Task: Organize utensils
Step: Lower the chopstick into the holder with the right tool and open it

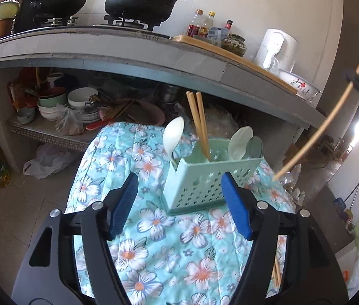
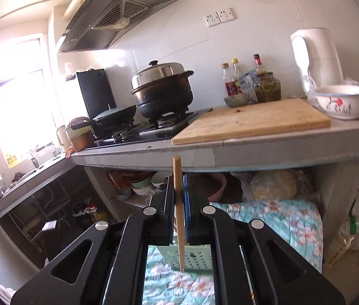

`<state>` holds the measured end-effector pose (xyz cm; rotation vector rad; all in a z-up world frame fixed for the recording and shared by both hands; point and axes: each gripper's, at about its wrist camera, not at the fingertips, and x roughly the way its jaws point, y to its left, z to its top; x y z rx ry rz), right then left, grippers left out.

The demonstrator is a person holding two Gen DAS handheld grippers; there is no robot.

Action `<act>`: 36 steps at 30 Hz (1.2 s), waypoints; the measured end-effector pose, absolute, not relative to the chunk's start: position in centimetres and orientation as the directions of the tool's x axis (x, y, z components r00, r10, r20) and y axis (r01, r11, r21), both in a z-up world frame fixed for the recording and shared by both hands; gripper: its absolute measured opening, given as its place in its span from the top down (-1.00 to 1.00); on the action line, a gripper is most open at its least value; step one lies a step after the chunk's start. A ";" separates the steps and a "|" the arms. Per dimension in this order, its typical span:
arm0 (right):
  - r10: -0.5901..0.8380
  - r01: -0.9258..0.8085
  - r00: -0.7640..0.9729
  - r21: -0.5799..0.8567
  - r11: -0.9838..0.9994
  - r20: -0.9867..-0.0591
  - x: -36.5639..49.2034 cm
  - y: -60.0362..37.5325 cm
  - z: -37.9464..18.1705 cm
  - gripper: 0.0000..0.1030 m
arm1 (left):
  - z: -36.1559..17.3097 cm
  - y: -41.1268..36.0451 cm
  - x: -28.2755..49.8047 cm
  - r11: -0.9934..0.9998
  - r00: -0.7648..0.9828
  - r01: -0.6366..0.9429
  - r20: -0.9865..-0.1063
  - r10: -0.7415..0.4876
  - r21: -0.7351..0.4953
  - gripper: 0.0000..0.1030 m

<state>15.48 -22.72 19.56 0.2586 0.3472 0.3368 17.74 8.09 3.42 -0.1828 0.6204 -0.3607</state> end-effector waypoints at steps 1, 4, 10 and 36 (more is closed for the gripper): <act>0.354 -0.279 0.893 0.275 0.920 -0.279 16.2 -22.1 20.1 0.87 | 2.8 8.4 17.4 0.926 0.750 0.268 -0.546 -0.373 -0.266 -0.26; 0.342 -0.294 0.902 0.205 0.934 -0.265 18.3 -20.1 21.0 0.87 | 1.4 9.1 16.5 0.933 0.740 0.252 -0.570 -0.357 -0.256 -0.29; 0.301 -0.300 0.905 0.053 0.953 -0.300 22.9 -15.7 19.8 0.87 | -0.4 10.4 15.8 0.940 0.724 0.227 -0.602 -0.337 -0.254 -0.30; 0.245 -0.348 0.817 -0.106 0.932 -0.521 24.2 -11.9 11.4 0.22 | -1.8 11.0 16.7 0.936 0.697 0.214 -0.629 -0.346 -0.278 -0.30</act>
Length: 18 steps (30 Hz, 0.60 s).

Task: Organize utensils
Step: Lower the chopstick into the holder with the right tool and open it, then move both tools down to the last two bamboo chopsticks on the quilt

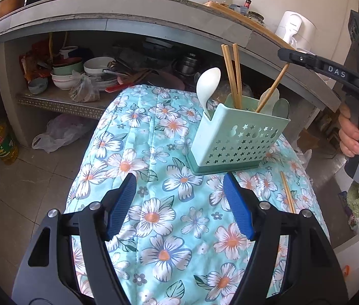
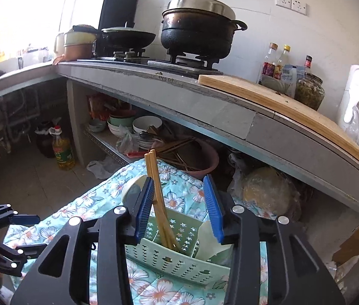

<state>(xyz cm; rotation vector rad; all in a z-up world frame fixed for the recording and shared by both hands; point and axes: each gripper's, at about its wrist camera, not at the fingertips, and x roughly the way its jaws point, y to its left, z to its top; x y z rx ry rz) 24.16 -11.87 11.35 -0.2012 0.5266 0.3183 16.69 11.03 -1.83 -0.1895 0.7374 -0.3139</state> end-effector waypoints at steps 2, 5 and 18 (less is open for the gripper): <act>0.263 -0.334 0.815 -0.047 0.942 -0.516 23.5 -13.2 11.7 0.21 | -1.8 10.8 16.6 0.935 0.694 0.219 -0.629 -0.350 -0.280 -0.30; 0.313 -0.313 0.804 0.088 0.946 -0.507 22.0 -15.9 12.1 0.21 | -1.8 10.5 16.6 0.934 0.691 0.227 -0.630 -0.353 -0.275 -0.30; 0.335 -0.062 0.732 0.433 0.899 -0.593 13.9 -26.6 4.1 0.21 | -2.0 7.6 16.2 0.920 0.647 0.298 -0.655 -0.391 -0.255 -0.31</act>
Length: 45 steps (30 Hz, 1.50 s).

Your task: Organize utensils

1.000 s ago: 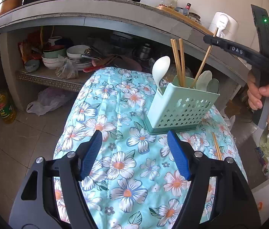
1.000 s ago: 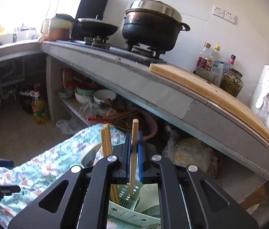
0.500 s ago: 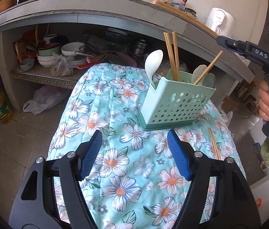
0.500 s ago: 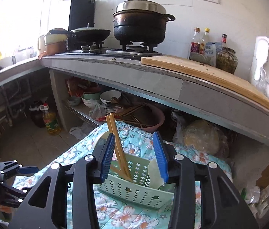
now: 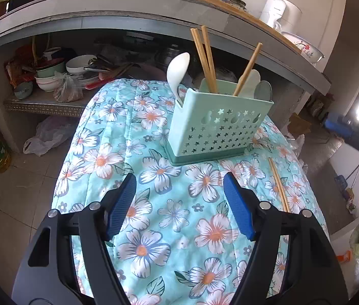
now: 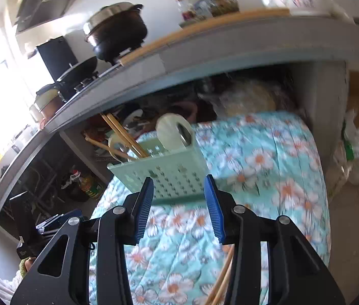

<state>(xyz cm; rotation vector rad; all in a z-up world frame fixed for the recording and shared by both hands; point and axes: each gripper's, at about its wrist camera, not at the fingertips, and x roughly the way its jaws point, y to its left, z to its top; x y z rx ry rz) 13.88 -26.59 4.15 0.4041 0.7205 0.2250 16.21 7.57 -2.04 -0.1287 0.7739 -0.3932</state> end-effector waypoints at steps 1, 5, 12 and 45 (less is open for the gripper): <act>0.342 -0.025 0.708 0.462 0.886 -0.617 13.3 -27.2 2.4 0.21 | -2.2 7.3 16.2 0.918 0.641 0.304 -0.658 -0.395 -0.254 -0.31; 0.405 0.102 0.613 0.576 0.811 -0.679 11.3 -29.1 -4.4 0.22 | -2.9 5.7 16.2 0.912 0.608 0.330 -0.684 -0.404 -0.245 -0.32; 0.484 0.214 0.548 0.673 0.708 -0.682 9.0 -30.1 -11.2 0.46 | -4.0 2.7 15.9 0.896 0.552 0.383 -0.722 -0.417 -0.225 -0.32; 0.603 0.164 0.553 0.784 0.598 -0.575 9.3 -31.3 -15.1 0.88 | -8.2 -5.7 14.9 0.817 0.307 0.448 -0.796 -0.521 -0.362 -0.27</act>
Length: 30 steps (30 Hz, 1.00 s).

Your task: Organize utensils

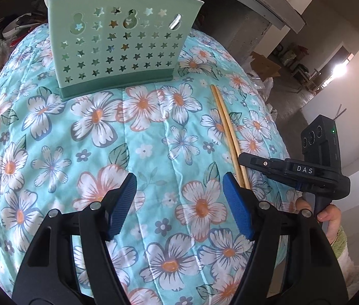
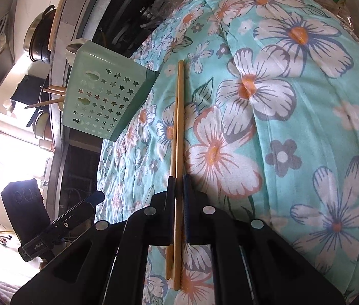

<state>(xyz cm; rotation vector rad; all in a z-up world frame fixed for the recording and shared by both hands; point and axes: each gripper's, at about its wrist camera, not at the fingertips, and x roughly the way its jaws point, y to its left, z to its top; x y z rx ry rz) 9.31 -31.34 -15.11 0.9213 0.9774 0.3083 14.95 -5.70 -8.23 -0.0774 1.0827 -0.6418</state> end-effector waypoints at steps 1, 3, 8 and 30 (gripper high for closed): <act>0.602 0.164 0.555 0.785 0.597 -0.574 9.2 -31.4 -15.1 0.88 | -8.3 -5.9 15.0 0.811 0.297 0.451 -0.794 -0.530 -0.372 -0.24; 0.598 0.164 0.563 0.787 0.595 -0.570 8.8 -31.8 -14.9 0.88 | -8.6 -6.5 15.2 0.795 0.271 0.457 -0.788 -0.552 -0.399 -0.15; 0.576 0.188 0.583 0.784 0.591 -0.573 7.4 -33.0 -14.7 0.88 | -10.1 -9.3 15.9 0.739 0.166 0.481 -0.778 -0.606 -0.472 0.06; 0.537 0.239 0.602 0.775 0.585 -0.591 5.8 -33.5 -15.0 0.88 | -12.4 -14.7 15.6 0.767 0.142 0.501 -0.836 -0.529 -0.401 0.90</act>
